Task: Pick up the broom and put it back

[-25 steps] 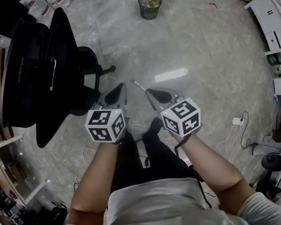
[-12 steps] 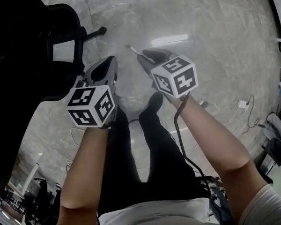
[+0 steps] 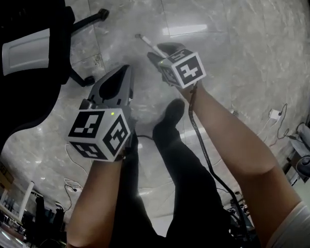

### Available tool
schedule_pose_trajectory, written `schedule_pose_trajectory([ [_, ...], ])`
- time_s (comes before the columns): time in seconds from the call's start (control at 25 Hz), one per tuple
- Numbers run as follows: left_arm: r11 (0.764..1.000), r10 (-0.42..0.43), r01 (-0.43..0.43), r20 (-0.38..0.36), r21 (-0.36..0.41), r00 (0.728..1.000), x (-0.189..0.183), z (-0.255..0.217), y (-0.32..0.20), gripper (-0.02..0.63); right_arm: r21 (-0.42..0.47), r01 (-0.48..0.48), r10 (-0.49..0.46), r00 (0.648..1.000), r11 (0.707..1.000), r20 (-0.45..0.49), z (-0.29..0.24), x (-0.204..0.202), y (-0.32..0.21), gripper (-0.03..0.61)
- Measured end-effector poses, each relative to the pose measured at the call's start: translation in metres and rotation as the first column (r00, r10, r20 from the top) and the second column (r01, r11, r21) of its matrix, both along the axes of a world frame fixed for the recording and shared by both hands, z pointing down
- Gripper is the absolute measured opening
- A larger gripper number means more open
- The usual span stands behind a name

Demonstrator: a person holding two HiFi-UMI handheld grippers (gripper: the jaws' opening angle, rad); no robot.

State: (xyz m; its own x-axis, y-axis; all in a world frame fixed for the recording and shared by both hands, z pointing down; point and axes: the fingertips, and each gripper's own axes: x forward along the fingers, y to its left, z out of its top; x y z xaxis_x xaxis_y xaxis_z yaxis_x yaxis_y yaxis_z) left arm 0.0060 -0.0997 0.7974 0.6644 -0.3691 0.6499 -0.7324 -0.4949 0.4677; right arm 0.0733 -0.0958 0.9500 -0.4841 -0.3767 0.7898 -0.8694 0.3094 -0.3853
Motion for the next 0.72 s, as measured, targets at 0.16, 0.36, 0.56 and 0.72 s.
schedule_pose_trajectory([
  [0.16, 0.999, -0.002, 0.002, 0.007, -0.052, 1.000, -0.007, 0.066, 0.011, 0.005, -0.060, 0.003, -0.002, 1.000, 0.998, 0.011, 0.076, -0.005, -0.007, 0.160],
  [0.36, 0.997, 0.017, -0.015, 0.034, -0.078, 0.999, -0.012, 0.128, 0.013, 0.005, -0.099, 0.039, -0.043, 0.998, 0.994, -0.040, 0.158, -0.003, -0.009, 0.165],
  [0.56, 0.997, 0.051, -0.049, 0.029, -0.067, 0.998, -0.004, 0.164, -0.002, 0.005, -0.144, 0.096, -0.110, 0.989, 0.985, -0.096, 0.231, 0.000, -0.012, 0.177],
  [0.72, 0.996, 0.039, -0.038, 0.014, -0.079, 0.999, -0.011, 0.190, -0.009, 0.005, -0.187, 0.116, -0.142, 0.981, 0.975, -0.133, 0.285, 0.002, -0.016, 0.179],
])
